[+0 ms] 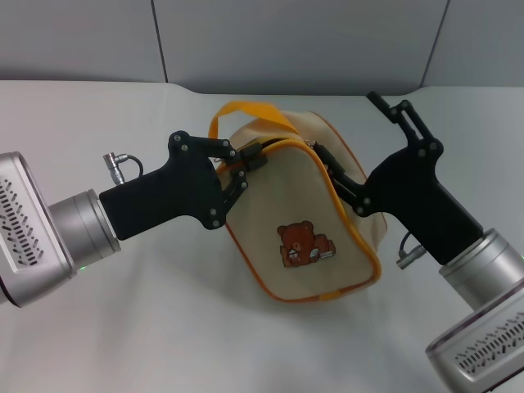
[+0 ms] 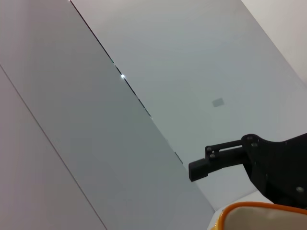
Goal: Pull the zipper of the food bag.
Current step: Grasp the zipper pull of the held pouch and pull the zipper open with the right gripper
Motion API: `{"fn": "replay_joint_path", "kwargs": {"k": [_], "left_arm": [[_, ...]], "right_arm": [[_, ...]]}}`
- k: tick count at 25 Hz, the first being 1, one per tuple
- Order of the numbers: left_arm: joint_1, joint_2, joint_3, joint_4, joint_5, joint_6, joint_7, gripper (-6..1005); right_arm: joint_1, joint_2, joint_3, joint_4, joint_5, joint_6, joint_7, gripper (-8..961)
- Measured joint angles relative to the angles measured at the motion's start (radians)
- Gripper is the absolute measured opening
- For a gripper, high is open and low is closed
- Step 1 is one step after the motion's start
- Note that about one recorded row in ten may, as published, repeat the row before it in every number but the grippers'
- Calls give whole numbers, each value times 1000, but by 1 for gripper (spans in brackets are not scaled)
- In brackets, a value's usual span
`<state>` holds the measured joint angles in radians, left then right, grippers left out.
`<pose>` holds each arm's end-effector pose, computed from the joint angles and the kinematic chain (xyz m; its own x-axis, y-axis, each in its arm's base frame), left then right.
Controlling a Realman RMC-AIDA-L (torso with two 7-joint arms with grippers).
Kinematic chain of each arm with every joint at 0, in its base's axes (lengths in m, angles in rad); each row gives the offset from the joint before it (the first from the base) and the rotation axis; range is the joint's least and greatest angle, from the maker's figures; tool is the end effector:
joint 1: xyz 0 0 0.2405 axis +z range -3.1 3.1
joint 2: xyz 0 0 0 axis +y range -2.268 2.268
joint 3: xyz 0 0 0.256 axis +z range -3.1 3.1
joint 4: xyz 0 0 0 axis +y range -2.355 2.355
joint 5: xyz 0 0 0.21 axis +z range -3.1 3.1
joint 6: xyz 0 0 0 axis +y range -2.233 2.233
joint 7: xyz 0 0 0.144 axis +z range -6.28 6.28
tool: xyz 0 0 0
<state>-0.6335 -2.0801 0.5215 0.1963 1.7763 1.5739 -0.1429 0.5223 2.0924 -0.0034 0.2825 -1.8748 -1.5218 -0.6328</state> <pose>-0.2294 0.3276 -0.0395 0.7234 -0.5377 0.4331 -0.1334 -0.7243 -0.6764 0.2275 0.2889 -0.0737 0.7736 0.6074 -0.1808 0.0164 -0.3044 -0.9524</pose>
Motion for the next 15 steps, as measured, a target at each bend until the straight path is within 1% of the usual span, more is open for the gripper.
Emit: {"fn": "replay_joint_path", "kwargs": {"k": [4, 7, 10, 15], "left_arm": [[0, 0, 0, 0, 0, 0, 0, 59], [0, 0, 0, 0, -2, 0, 0, 59], [0, 0, 0, 0, -2, 0, 0, 59], [-5, 0, 0, 0, -2, -2, 0, 59]], "right_arm": [[0, 0, -7, -2, -3, 10, -2, 816], [-22, -1, -9, -5, -4, 10, -3, 817], [-28, -1, -9, -6, -5, 11, 2, 817], [-23, -2, -9, 16, -14, 21, 5, 817]]}}
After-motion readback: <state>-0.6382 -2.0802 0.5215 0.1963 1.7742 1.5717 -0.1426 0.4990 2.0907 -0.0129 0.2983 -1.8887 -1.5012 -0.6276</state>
